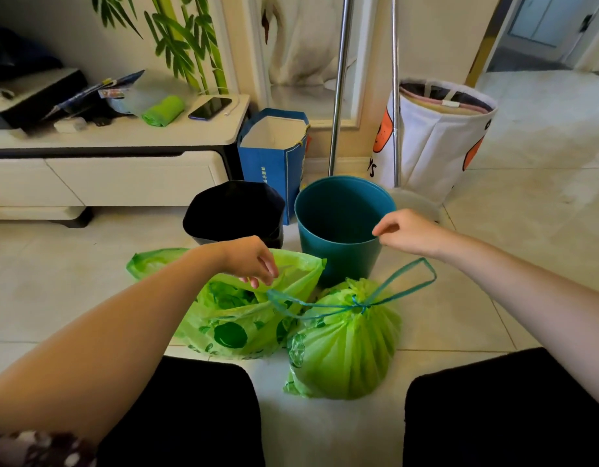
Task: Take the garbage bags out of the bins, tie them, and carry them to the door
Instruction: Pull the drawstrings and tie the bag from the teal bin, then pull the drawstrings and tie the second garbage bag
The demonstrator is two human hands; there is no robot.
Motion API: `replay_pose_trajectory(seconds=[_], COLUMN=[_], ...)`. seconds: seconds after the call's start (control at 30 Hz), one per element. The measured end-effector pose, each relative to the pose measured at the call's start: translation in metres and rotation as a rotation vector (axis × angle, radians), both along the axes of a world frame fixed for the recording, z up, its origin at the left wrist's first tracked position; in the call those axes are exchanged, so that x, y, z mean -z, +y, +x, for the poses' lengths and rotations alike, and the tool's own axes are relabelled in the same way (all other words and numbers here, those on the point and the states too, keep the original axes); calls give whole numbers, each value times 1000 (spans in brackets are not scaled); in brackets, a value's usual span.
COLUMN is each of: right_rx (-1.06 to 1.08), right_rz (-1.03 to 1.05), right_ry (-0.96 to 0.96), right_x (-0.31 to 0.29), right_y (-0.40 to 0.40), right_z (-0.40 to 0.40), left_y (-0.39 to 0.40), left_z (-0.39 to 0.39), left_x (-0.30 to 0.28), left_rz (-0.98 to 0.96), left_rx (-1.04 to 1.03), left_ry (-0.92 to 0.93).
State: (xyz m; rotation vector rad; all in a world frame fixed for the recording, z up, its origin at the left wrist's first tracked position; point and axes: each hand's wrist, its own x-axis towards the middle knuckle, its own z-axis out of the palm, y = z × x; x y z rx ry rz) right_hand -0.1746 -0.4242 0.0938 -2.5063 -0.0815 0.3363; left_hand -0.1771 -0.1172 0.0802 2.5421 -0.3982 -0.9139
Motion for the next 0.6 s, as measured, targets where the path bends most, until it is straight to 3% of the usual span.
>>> replay_pose_trajectory(seconds=[0.33, 0.5, 0.6], right_rx=[-373, -546, -657], right_rz=[-97, -107, -104], right_ry=[7, -33, -38], right_x=[18, 28, 34], right_y=[89, 133, 163], right_z=[-4, -11, -18], left_y=[85, 112, 113], left_z=[-17, -21, -19], left_x=[-22, -6, 10], left_rz=[-75, 23, 163], left_rx=[-268, -351, -267], left_ry=[-271, -485, -539])
